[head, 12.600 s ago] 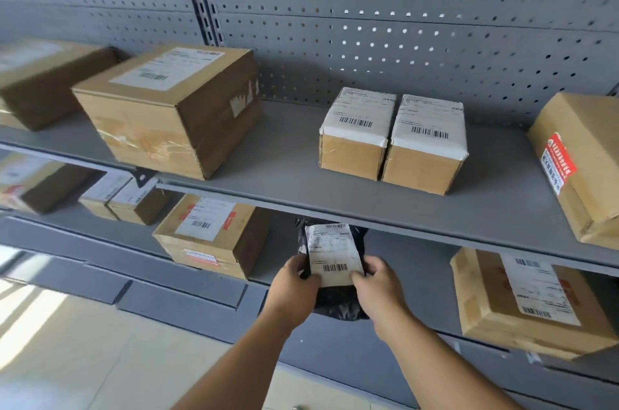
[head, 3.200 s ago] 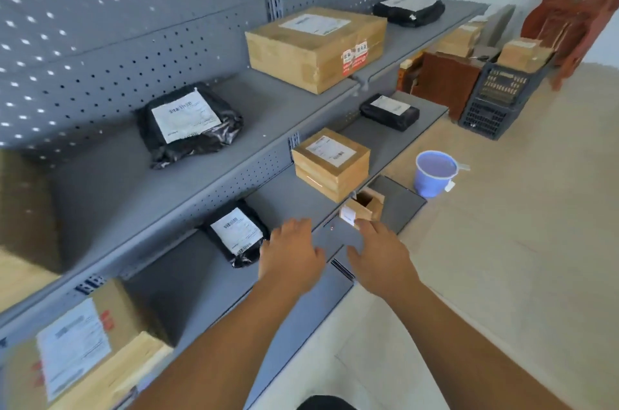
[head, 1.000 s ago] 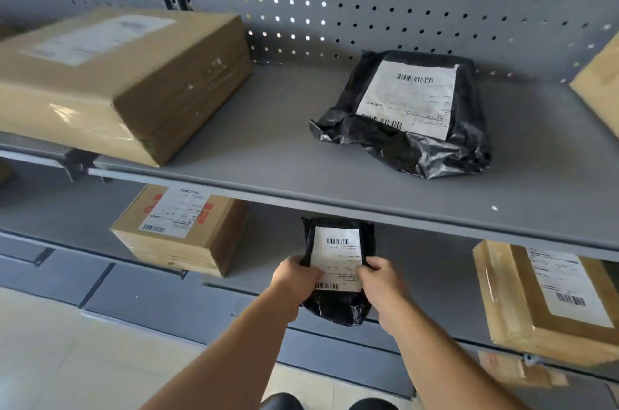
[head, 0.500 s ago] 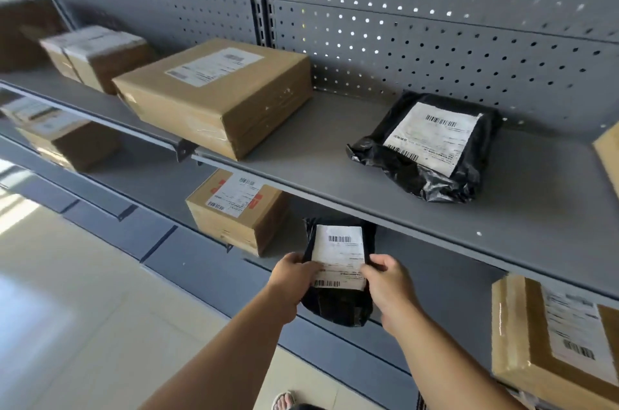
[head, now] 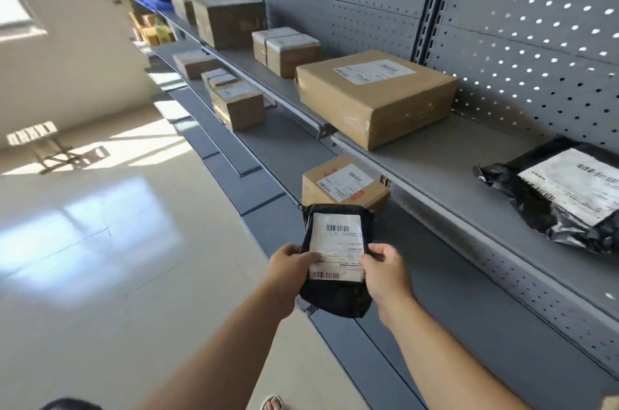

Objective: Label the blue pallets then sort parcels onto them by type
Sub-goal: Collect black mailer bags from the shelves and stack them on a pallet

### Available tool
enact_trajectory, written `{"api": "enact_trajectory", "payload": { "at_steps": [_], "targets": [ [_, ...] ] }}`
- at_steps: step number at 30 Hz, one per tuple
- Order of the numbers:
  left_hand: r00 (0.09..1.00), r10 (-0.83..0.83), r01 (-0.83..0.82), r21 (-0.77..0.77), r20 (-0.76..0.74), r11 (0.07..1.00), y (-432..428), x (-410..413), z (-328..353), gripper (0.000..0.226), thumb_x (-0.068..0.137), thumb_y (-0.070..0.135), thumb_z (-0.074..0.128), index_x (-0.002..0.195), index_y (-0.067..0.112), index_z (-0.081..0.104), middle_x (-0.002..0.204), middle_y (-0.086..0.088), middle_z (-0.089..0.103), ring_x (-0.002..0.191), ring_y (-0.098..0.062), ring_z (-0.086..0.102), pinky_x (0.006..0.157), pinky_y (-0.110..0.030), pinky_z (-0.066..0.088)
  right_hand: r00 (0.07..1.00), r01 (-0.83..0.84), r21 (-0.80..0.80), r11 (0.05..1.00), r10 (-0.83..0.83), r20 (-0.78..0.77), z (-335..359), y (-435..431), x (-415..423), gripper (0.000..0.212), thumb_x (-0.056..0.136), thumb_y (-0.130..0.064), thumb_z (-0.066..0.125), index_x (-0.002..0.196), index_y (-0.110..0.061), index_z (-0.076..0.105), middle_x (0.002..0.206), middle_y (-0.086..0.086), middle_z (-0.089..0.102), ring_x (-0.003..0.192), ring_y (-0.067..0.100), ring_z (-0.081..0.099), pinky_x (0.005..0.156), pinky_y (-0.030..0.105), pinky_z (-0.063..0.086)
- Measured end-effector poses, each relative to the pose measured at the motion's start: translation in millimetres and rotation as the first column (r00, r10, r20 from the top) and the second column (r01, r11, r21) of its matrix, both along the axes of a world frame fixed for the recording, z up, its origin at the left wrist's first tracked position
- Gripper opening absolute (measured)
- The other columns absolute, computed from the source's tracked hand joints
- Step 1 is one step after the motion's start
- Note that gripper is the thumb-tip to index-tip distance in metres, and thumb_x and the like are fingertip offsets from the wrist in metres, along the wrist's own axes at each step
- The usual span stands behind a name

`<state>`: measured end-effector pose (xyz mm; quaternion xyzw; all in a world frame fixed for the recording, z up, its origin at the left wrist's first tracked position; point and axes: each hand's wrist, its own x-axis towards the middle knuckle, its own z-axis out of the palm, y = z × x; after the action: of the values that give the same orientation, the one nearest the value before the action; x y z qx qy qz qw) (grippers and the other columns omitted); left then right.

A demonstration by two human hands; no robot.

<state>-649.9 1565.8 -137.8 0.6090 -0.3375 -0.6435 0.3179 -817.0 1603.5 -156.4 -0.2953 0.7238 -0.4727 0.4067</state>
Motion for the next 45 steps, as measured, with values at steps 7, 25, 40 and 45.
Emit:
{"api": "enact_trajectory", "payload": {
  "at_steps": [7,25,40,45],
  "targets": [
    [0.981,0.178,-0.182,-0.048,-0.071,0.982,-33.1,100.7,21.2,0.022,0.092,0.009,0.069,0.112,0.009,0.062,0.103,-0.016,0.075,0.082,-0.028,0.077,0.063,-0.032,0.061,0.976,-0.217,-0.050,0.975,0.216,-0.030,21.9,-64.9,91.7,0.015,0.093,-0.022,0.064,0.106,-0.028,0.060,0.100,-0.008,0.068,0.088,0.008,0.067,0.049,0.014,0.051],
    [0.817,0.557,-0.575,-0.146,-0.149,0.805,-153.5,386.7,50.7,0.022,0.091,0.008,0.069,0.112,0.005,0.062,0.100,-0.018,0.077,0.091,-0.034,0.076,0.071,-0.037,0.063,0.864,-0.496,-0.149,0.856,0.503,0.017,62.6,-247.2,395.2,0.012,0.093,-0.014,0.061,0.099,-0.024,0.064,0.094,-0.008,0.072,0.083,0.008,0.069,0.048,0.015,0.050],
    [0.699,0.707,-0.713,-0.190,-0.108,0.675,-404.4,481.6,62.3,0.019,0.090,0.011,0.070,0.108,0.012,0.064,0.088,-0.007,0.080,0.082,-0.027,0.078,0.069,-0.035,0.062,0.740,-0.663,-0.188,0.724,0.672,-0.020,68.5,-526.7,501.4,0.009,0.093,-0.022,0.061,0.097,-0.030,0.063,0.101,-0.010,0.070,0.094,0.015,0.069,0.068,0.034,0.063],
    [0.632,0.764,-0.771,-0.201,-0.131,0.604,-471.0,518.2,71.6,0.021,0.091,0.011,0.069,0.111,0.010,0.064,0.093,-0.010,0.079,0.084,-0.029,0.077,0.066,-0.034,0.061,0.672,-0.725,-0.198,0.659,0.741,0.006,79.4,-604.2,544.3,0.010,0.096,-0.025,0.061,0.104,-0.030,0.062,0.106,-0.006,0.069,0.094,0.017,0.070,0.063,0.034,0.064]
  ]
}}
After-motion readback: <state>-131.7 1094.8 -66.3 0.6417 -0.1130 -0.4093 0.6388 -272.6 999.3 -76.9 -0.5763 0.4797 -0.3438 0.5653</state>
